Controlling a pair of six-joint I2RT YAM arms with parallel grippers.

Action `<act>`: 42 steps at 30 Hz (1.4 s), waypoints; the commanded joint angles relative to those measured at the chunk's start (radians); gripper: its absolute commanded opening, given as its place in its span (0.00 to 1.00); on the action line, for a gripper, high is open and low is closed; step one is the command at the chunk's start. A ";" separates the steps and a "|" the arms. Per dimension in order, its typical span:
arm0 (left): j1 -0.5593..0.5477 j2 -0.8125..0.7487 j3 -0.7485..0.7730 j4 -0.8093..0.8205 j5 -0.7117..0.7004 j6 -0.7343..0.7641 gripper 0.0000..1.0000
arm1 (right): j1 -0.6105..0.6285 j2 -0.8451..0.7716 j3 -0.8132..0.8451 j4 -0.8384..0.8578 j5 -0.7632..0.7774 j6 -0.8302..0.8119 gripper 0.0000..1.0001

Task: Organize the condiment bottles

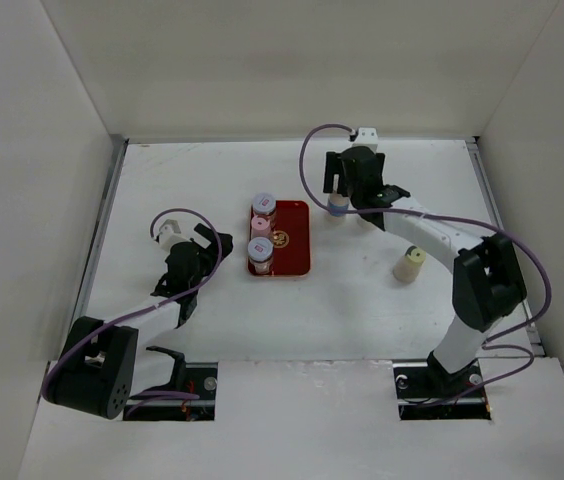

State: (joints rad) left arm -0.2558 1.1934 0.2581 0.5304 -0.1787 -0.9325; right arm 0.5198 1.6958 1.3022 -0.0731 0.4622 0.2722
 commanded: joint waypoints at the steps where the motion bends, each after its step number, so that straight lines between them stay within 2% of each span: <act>1: 0.002 -0.006 0.001 0.052 -0.001 -0.005 1.00 | -0.010 0.025 0.077 -0.001 -0.023 -0.022 0.92; 8: 0.003 0.009 0.007 0.054 0.001 -0.005 1.00 | -0.014 0.102 0.114 -0.004 -0.068 -0.019 0.87; 12: 0.008 0.011 0.007 0.054 0.015 -0.006 1.00 | -0.014 0.145 0.149 -0.020 -0.057 -0.024 0.70; 17: 0.017 0.000 0.003 0.051 0.011 -0.005 1.00 | -0.008 0.136 0.170 -0.039 -0.033 -0.028 0.55; 22: 0.013 0.000 0.001 0.054 0.001 -0.005 1.00 | 0.029 0.048 0.172 0.015 0.032 -0.073 0.54; 27: 0.013 0.005 0.004 0.054 0.010 -0.006 1.00 | 0.087 0.021 0.223 0.030 0.018 -0.093 0.54; 35: 0.014 0.003 0.001 0.056 0.002 -0.006 1.00 | 0.182 0.134 0.347 0.039 -0.033 -0.080 0.55; 42: 0.019 -0.006 0.000 0.053 0.010 -0.006 1.00 | 0.203 0.257 0.433 0.048 -0.046 -0.077 0.56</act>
State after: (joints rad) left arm -0.2424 1.2072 0.2581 0.5358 -0.1719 -0.9325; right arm 0.7265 1.9312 1.6833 -0.0959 0.4179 0.1963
